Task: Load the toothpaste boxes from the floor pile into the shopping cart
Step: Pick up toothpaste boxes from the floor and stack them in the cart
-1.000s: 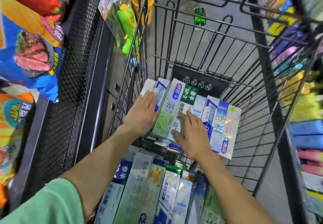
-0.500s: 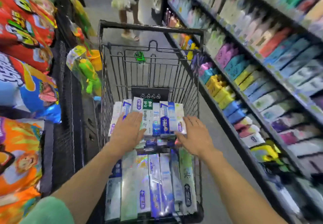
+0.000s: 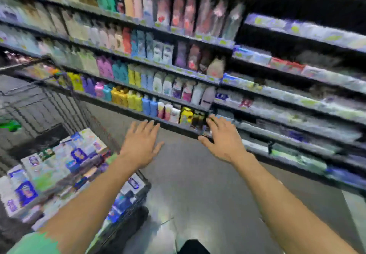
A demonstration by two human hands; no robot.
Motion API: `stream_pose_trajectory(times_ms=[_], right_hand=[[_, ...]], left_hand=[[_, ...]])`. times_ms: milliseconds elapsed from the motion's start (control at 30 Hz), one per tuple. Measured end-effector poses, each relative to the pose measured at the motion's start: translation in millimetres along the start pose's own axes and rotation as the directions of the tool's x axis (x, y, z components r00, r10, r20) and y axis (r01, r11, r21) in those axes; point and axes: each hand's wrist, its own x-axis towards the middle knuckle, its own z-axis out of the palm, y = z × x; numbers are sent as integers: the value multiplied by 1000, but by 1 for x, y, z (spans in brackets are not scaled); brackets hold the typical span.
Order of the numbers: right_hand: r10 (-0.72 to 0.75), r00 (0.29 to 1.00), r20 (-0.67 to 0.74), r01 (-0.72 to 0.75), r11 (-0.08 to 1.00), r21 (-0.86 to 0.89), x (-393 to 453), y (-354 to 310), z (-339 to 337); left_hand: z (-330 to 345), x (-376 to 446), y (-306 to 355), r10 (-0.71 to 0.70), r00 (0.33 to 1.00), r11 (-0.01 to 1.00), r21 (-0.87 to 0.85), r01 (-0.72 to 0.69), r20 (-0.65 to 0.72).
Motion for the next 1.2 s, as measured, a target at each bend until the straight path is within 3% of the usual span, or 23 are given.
stream_pose_trajectory(times_ms=[200, 333, 600, 833, 1000, 1200], right_hand=[[309, 948, -69, -308, 951, 37, -110, 138, -9], [513, 849, -126, -498, 857, 131, -195, 226, 1], [780, 625, -32, -761, 618, 196, -377, 366, 28], [898, 437, 50, -878, 414, 240, -480, 442, 50], [943, 318, 95, -928, 289, 236, -517, 475, 68], [974, 174, 146, -964, 138, 228, -543, 533, 91]], left_hand=[[-41, 63, 148, 296, 951, 954, -19, -299, -91], [-58, 92, 277, 480, 871, 877, 16, -481, -104], [-67, 99, 531, 706, 699, 704, 10, -710, -113], [-61, 89, 682, 809, 586, 585, -29, -810, -39], [-45, 102, 755, 850, 525, 526, -40, -849, 35], [-17, 129, 847, 913, 405, 408, -70, -910, 52]])
